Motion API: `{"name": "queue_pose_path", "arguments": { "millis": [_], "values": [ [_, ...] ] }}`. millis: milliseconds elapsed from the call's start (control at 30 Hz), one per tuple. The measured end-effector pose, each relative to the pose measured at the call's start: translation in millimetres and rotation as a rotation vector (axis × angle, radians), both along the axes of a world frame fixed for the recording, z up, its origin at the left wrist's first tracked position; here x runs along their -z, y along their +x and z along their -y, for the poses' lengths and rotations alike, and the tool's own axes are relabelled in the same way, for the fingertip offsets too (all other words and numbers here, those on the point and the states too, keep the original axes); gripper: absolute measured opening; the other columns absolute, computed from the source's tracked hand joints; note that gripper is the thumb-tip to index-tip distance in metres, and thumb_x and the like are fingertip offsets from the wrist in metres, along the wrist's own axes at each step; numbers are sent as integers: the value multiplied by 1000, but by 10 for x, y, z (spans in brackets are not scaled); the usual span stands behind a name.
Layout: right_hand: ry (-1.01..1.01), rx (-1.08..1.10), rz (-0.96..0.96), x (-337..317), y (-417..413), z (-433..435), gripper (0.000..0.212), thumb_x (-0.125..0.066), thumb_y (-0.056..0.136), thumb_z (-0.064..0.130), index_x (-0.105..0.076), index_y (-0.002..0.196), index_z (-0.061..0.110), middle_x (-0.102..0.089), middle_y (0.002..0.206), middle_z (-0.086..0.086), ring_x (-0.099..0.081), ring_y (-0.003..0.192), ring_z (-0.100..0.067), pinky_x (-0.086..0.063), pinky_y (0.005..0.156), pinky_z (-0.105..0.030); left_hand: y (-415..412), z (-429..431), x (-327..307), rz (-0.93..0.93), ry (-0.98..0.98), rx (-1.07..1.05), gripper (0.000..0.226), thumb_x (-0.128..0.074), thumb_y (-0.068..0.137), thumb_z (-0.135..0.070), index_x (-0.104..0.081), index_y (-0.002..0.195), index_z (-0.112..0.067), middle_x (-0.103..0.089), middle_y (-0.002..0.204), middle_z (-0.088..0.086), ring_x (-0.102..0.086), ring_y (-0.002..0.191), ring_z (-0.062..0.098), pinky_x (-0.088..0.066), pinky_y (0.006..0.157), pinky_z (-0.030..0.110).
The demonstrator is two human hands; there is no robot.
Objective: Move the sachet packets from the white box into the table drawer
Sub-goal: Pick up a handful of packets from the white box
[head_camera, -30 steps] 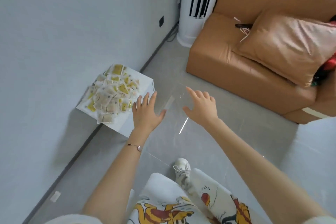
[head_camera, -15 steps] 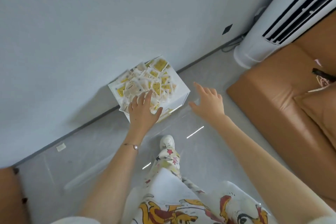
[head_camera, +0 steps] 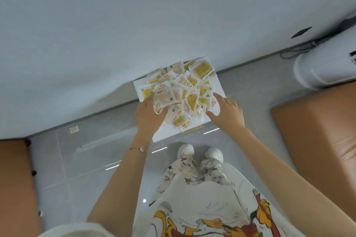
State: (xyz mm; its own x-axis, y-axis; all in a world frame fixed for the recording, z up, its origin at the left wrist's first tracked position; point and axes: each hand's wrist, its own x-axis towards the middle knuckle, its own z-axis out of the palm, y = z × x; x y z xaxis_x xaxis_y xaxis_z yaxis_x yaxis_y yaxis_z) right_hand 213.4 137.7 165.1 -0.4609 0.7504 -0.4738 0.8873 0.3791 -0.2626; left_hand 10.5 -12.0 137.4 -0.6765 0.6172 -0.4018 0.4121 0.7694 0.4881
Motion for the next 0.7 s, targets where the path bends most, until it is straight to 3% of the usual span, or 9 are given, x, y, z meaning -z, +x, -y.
{"name": "queue_pose_path", "arguments": {
  "millis": [200,367,467,567,700],
  "values": [
    [-133,48,-14,1003,-495,-288,70,-56,89,49,-26,148,27,-47,143,-2,-39,130,-29,-39,101,-47,-204,-239,906,157,6,-159,76,-56,90,-53,-22,153,-26,-31,156,-1,-25,144,23,-25,116,43],
    [-199,113,8,2043,-762,-420,86,-62,85,52,-14,152,28,-26,154,-5,-26,140,-30,-36,106,-51,-191,-510,1893,275,78,-399,76,-62,89,-44,-24,151,-22,-33,155,1,-29,142,22,-27,116,44],
    [-230,147,32,2449,-825,-357,98,-67,80,55,-8,152,27,-16,155,-8,-25,139,-33,-36,104,-49,-132,-632,2268,173,37,-462,77,-66,85,-44,-30,148,-19,-42,145,8,-35,135,28,-32,110,45],
    [-156,203,-52,2606,-813,-360,97,-76,74,51,-20,147,21,-27,146,-13,-36,129,-36,-39,101,-48,-66,-769,2390,28,-38,-560,80,-73,76,-50,-39,139,-13,-44,134,13,-38,124,33,-38,96,46],
    [-214,249,-165,2644,-771,-488,83,-81,71,42,-35,136,20,-48,135,-5,-48,120,-30,-48,93,-50,-81,-858,2429,77,-87,-624,83,-76,73,-51,-40,136,-12,-41,134,11,-34,126,31,-35,100,47]
  ]
}}
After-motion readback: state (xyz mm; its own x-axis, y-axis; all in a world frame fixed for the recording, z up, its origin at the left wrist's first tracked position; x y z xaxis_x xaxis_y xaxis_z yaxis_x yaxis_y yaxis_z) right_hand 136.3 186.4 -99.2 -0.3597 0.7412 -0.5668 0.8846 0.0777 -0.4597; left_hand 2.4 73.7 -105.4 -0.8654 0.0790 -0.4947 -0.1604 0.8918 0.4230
